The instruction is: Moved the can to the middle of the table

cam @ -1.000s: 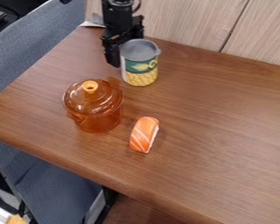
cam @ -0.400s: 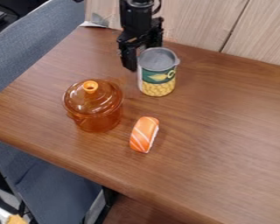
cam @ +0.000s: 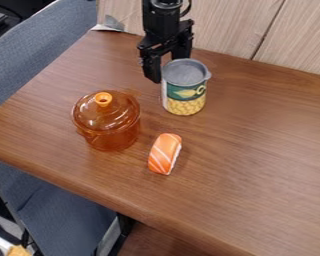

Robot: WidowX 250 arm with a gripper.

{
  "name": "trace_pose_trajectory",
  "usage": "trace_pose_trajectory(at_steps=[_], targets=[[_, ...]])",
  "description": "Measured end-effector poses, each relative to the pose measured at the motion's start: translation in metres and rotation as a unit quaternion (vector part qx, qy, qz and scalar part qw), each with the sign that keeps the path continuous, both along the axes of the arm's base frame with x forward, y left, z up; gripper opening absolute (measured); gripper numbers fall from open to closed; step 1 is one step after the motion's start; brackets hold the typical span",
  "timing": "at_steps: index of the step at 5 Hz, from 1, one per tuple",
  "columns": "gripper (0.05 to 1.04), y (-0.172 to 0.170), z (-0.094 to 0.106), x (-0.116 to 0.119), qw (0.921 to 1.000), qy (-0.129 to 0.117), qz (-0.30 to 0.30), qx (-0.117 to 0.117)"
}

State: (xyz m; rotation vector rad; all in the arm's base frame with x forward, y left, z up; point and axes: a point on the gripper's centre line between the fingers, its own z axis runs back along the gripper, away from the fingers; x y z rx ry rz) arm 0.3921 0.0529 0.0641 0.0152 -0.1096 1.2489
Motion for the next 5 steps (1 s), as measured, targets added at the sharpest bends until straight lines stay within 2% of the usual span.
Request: trace_pose_trajectory(at_steps=[1, 4, 5], targets=[[0.999, 0.008, 0.011, 0.008, 0.9999, -0.014, 0.006, 0.008], [0.999, 0.019, 0.080, 0.012, 0.9956, -0.091, 0.001, 0.020], [0.999, 0.021, 0.082, 0.012, 0.9954, -0.094, 0.001, 0.021]])
